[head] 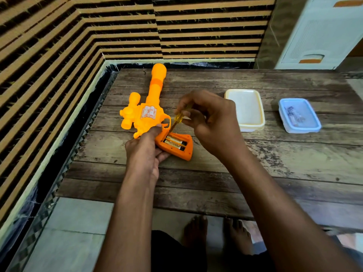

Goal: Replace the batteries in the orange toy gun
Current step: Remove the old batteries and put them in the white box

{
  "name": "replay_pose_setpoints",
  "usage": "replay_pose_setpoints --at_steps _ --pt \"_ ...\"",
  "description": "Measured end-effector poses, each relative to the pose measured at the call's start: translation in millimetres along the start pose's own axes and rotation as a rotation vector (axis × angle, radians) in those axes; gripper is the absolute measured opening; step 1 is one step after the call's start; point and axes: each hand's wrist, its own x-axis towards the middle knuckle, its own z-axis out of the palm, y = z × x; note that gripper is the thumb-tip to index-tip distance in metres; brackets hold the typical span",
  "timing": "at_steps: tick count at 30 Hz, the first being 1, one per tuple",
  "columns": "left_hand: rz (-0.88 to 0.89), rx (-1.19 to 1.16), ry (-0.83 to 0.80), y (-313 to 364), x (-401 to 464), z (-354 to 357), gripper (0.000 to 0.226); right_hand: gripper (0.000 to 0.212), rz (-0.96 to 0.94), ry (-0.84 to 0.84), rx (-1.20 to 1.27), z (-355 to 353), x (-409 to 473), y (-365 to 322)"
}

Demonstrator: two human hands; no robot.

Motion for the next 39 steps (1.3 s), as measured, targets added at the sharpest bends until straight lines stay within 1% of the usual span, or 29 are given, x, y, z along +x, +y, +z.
replay_pose_setpoints --at_steps 2,4,10,12,15,19,21,25,32,35,39 --pt "0.002 0.003 -0.004 0 1 -1 0.033 0.025 0.004 -0.041 0.043 7 6 -1" --pt "0.006 0.004 -0.024 0 1 -1 0.03 0.027 -0.017 -0.098 0.026 11 16 -4" --pt "-0.014 -0.022 -0.048 0 3 -3 0.042 0.03 0.0 -0.295 -0.038 25 57 -10" --pt "-0.023 -0.039 -0.052 0 4 -4 0.042 0.034 0.044 -0.336 -0.018 30 65 -7" --pt "-0.033 -0.055 -0.051 0 4 -4 0.042 0.04 0.169 -0.377 0.023 35 77 1" --pt "-0.048 -0.053 -0.038 2 5 -3 0.037 0.028 0.219 -0.436 -0.056 45 92 2" --pt "-0.05 -0.042 -0.034 1 4 -3 0.038 0.021 0.222 -0.467 -0.112 47 98 -1" --pt "-0.051 -0.032 -0.031 2 4 -3 0.031 0.016 0.228 -0.546 -0.187 43 108 -11" --pt "-0.045 -0.042 -0.029 3 2 -2 0.026 0.014 0.256 -0.57 -0.215 41 111 -18" --pt "-0.042 -0.041 -0.024 4 2 -2 0.023 0.015 0.239 -0.562 -0.237 38 112 -22" --pt "-0.045 -0.048 -0.035 4 3 -1 0.017 0.028 0.318 -0.522 -0.165 26 107 -22"
